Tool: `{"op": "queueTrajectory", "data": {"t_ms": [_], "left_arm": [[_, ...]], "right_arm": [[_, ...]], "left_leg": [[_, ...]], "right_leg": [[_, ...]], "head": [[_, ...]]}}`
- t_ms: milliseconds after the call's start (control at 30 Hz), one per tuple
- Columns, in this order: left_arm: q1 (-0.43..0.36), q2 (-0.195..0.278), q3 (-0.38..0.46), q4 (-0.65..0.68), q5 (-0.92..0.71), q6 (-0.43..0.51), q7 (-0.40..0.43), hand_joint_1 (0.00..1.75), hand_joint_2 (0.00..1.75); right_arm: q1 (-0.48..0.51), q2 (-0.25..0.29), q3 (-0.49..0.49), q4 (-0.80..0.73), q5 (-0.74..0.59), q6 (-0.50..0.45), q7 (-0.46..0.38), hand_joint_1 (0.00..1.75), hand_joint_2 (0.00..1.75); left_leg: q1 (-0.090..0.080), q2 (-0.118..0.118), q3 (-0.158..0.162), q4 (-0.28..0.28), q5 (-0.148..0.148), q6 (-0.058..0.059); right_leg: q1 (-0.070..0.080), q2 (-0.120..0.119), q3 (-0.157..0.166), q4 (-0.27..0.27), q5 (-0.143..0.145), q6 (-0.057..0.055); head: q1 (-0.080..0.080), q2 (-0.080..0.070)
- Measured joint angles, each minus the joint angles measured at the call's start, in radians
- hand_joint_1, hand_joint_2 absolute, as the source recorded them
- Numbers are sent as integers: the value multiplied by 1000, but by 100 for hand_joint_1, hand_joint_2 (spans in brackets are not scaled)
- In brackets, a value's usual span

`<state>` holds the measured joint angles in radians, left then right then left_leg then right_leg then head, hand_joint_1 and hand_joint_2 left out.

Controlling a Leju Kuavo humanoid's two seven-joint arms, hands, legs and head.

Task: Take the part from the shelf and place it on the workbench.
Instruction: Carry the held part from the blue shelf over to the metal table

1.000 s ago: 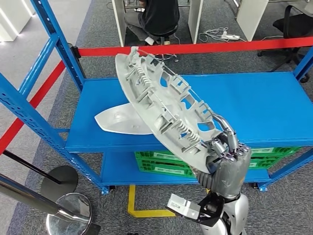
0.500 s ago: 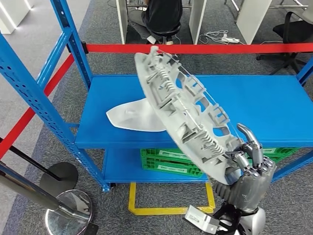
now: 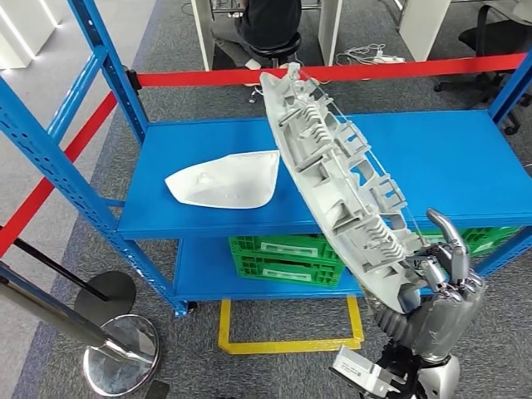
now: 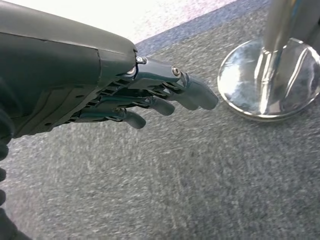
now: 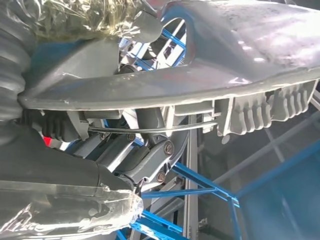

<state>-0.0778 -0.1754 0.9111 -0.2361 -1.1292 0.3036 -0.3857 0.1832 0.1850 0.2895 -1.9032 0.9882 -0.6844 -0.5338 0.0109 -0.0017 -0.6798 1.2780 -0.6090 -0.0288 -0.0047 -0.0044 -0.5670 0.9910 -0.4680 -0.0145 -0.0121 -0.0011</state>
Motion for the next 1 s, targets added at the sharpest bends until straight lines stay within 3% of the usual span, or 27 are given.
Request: {"op": "queueTrajectory", "data": {"t_ms": [33, 133, 200, 267, 300, 367, 433, 467, 500, 533, 600, 667, 700, 800, 867, 933, 967, 1000], "left_arm": [[0, 0, 1, 0, 0, 0, 0, 0, 175], [-3, 1, 3, 0, 0, 0, 0, 0, 175], [-5, 2, 3, 0, 0, 0, -1, 0, 175], [-3, 1, 4, 0, 0, 0, -1, 0, 175], [-3, 1, 4, 0, 0, 1, -1, 0, 175], [-5, 1, 5, 1, 0, 3, -1, 0, 175], [-6, 2, 5, 1, -1, 4, -2, 0, 175], [-5, 1, 5, 1, -1, 4, -2, 0, 175], [-4, 1, 5, 1, -1, 4, -2, 0, 175], [-4, 1, 6, 1, -2, 4, -2, 0, 175], [-4, 0, 6, 1, -2, 4, -2, 0, 175], [-3, 0, 6, 1, -2, 5, -2, 0, 175], [-3, 0, 6, 1, -2, 5, -3, 0, 175], [-2, 0, 8, 1, -2, 7, -3, 0, 175], [0, 0, 9, 1, -2, 8, -3, 0, 175], [1, 0, 9, 1, -2, 9, -3, 0, 175], [3, 0, 10, 1, -2, 9, -3, 0, 175], [3, 0, 10, 1, -2, 9, -3, 0, 175]], "right_arm": [[0, 0, 0, 0, -1, 0, 0, 175, 175], [1, 0, 0, 0, -6, 0, 0, 175, 175], [0, 0, 0, 0, -11, 0, -1, 175, 175], [1, 0, 0, 0, -16, 0, -1, 175, 175], [1, 0, 0, 0, -19, 0, 0, 175, 175], [2, 0, 0, 0, -23, 0, 0, 175, 175], [4, 0, 0, 0, -28, 0, 1, 175, 175], [6, 0, 0, 0, -30, 0, 1, 175, 175], [8, 0, 0, 0, -31, 0, 1, 175, 175], [9, 0, 0, 0, -32, 0, 2, 175, 175], [10, 0, 0, 0, -36, 0, 2, 175, 175], [10, 0, 2, 0, -49, 0, 1, 175, 175], [11, 0, 3, 0, -58, 0, 1, 175, 175], [15, 0, 3, 0, -81, 0, 1, 175, 175], [18, 0, 3, -1, -92, -1, 0, 175, 175], [24, 0, 4, -2, -102, -1, 1, 175, 175], [28, 0, 3, -2, -106, -2, 2, 175, 175], [32, 0, 3, -2, -109, -2, 2, 175, 175]], "left_leg": [[0, 0, 30, -32, 19, 3], [-5, 0, 166, -233, 77, 22], [-11, -1, 196, -292, 81, 32], [-12, 1, 189, -299, 94, 43], [-10, 3, 184, -303, 103, 51], [-6, 6, 167, -309, 123, 65], [-7, 7, 142, -308, 142, 69], [-8, 7, 129, -307, 151, 69], [-8, 8, 117, -306, 160, 68], [-8, 7, 106, -305, 167, 66], [-8, 7, 88, -302, 179, 59], [-11, 5, 77, -296, 189, 49], [-12, 5, 74, -294, 194, 43], [-10, 5, 69, -287, 197, 25], [-6, 4, 47, -226, 142, 13], [-4, 4, 1, -94, 55, 5], [-3, 4, -16, -34, 29, 2], [-3, 4, -21, -2, 23, 1]], "right_leg": [[1, 0, -9, 2, 6, 1], [6, 1, -26, 6, 21, 9], [6, 0, -31, 7, 32, 21], [3, 0, -35, 7, 40, 34], [3, 1, -43, 14, 31, 39], [1, 3, -75, 82, -34, 50], [-2, 3, -116, 216, -124, 59], [-4, 3, -126, 271, -147, 63], [-5, 3, -121, 294, -148, 65], [-6, 3, -96, 277, -130, 66], [-8, 2, 5, 145, -81, 64], [-7, 3, 99, 6, -73, 56], [-5, 3, 118, -28, -80, 50], [-5, 3, 110, -40, -74, 23], [-7, 0, 103, -43, -62, 6], [-6, -1, 96, -40, -53, 1], [-5, 0, 91, -38, -49, 0], [-5, 1, 88, -35, -46, 1]], "head": [[0, 0], [1, 0], [1, 0], [0, 0], [1, 0], [4, 0], [6, 0], [6, 0], [6, 0], [6, 0], [6, 0], [6, 0], [6, 0], [6, 0], [2, 0], [-2, 0], [-2, 0], [-2, 0]]}}
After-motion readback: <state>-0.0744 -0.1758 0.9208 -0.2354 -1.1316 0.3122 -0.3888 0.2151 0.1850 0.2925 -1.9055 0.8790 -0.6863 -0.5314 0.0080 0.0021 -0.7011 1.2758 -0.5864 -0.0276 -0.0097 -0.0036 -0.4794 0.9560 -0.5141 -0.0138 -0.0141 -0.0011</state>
